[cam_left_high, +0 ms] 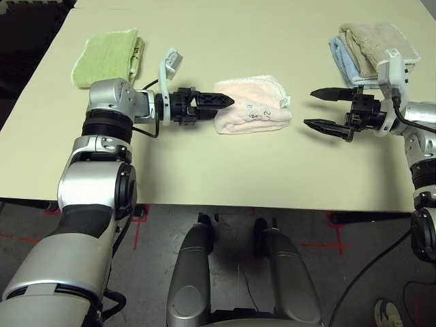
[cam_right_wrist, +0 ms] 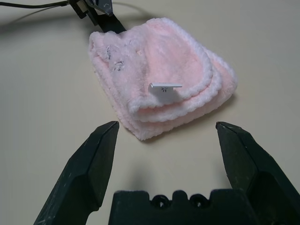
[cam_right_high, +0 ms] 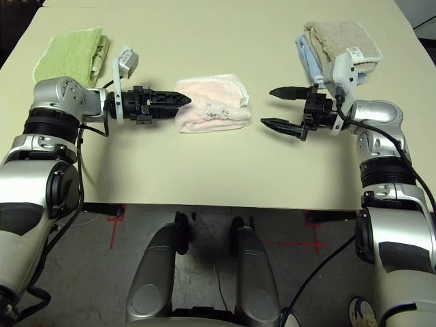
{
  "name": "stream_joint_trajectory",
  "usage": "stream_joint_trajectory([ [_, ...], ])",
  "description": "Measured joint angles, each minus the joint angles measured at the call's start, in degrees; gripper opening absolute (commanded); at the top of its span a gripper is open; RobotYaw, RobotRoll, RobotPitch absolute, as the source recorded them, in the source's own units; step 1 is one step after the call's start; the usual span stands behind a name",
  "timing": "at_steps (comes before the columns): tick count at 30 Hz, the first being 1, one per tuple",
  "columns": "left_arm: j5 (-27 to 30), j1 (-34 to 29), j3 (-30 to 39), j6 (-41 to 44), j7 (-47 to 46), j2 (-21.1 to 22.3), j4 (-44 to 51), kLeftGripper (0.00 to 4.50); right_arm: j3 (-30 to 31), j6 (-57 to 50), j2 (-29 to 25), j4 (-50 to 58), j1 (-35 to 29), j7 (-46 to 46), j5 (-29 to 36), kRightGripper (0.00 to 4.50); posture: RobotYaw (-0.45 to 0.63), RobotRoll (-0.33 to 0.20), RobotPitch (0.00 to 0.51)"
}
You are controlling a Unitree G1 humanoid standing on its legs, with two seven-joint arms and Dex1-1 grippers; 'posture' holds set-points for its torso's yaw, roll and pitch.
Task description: Fold the towel and set it aside.
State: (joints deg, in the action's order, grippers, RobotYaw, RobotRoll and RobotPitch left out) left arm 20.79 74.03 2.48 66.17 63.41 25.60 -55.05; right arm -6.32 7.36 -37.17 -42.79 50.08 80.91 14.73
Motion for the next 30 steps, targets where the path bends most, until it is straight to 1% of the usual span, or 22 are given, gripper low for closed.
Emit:
stream_joint_trajectory([
  [3,-1.06,0.66,-1.71,-1.89,1.21,0.89,-1.01,4.5,0.0,-0.03,0.02,0.03,0.0,-0.01,0.02,4.48,0.07,0.0,0.313],
  [6,-2.6,1.29,-3.41,-3.8,2.69,2.68,-2.15,4.5,0.0,-0.03,0.03,0.05,-0.09,0.0,0.18,4.48,0.07,0.0,0.312],
  [10,-3.98,1.73,-5.11,-5.79,4.57,3.35,-2.89,4.5,0.01,-0.04,0.07,0.06,-0.11,0.0,0.37,4.48,0.07,0.0,0.311],
  [14,-4.94,2.3,-5.89,-6.55,6.22,4.69,-4.44,4.5,0.01,-0.04,0.08,0.06,-0.11,0.0,0.38,4.48,0.07,0.0,0.311],
  [17,-5.26,2.34,-6.02,-5.82,7.0,4.75,-4.51,4.5,0.01,-0.04,0.08,0.06,-0.11,0.0,0.38,4.48,0.07,0.0,0.311],
  [20,-5.02,2.75,-5.26,-3.6,6.87,3.91,-4.51,4.5,0.01,-0.04,0.08,0.06,-0.13,0.0,0.39,4.48,0.07,0.0,0.311],
  [23,-4.6,3.12,-3.79,-2.23,5.92,1.02,-4.56,4.5,0.02,-0.05,0.12,0.16,-0.13,-0.01,0.39,4.48,0.05,0.0,0.308],
  [25,-4.08,3.5,-2.1,-1.85,4.33,-0.98,-5.29,4.5,0.02,-0.11,0.13,0.61,-0.14,0.0,0.4,4.48,0.05,0.0,0.306],
  [30,-3.98,4.39,0.33,-2.56,1.19,-4.38,-6.72,4.5,0.02,-0.18,0.13,0.76,-0.15,-0.04,0.43,4.48,0.05,0.0,0.305],
])
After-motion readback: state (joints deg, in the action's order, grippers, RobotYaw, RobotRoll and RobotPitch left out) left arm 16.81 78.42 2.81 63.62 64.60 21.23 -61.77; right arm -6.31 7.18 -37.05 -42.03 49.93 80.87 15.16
